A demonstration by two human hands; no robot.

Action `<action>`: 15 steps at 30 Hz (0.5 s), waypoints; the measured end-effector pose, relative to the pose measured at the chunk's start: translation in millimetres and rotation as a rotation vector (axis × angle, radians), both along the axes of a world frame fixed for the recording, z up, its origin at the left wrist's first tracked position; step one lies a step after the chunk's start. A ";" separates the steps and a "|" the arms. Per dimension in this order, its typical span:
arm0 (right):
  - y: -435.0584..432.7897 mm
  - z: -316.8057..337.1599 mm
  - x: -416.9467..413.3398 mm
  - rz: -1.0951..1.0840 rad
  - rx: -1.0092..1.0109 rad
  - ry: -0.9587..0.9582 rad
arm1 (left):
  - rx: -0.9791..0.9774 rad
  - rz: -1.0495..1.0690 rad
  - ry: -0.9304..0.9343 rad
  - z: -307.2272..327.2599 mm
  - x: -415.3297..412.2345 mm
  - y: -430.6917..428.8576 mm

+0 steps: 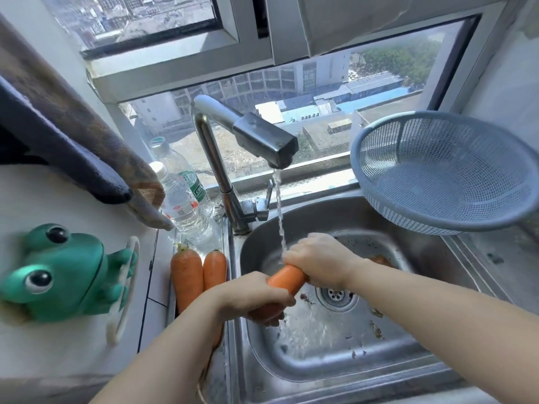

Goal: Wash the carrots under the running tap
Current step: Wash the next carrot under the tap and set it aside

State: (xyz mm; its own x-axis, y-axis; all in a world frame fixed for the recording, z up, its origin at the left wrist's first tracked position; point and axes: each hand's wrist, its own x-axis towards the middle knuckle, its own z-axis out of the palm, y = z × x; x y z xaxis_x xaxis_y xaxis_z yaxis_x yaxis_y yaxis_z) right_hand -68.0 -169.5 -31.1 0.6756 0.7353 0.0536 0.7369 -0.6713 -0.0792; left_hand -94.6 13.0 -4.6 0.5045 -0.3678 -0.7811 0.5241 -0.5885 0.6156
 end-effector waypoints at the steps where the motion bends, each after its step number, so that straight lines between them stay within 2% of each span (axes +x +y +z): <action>1: 0.8 -2.2 4.1 0.007 0.058 -0.018 | -0.075 0.075 0.088 2.3 -1.9 4.6; 3: 5.8 -8.7 11.0 -0.010 0.163 -0.038 | -0.151 0.184 0.194 7.5 -4.2 10.4; 6: 20.0 -21.5 12.3 -0.101 0.249 0.024 | -0.101 0.257 0.174 13.9 -7.9 12.9; 12: 33.7 -28.5 11.2 -0.378 0.093 0.411 | 0.032 0.370 0.057 4.6 -15.6 10.8; 15: 30.0 -36.4 8.2 -0.590 0.276 0.591 | 0.104 0.348 0.002 -4.9 -15.7 4.7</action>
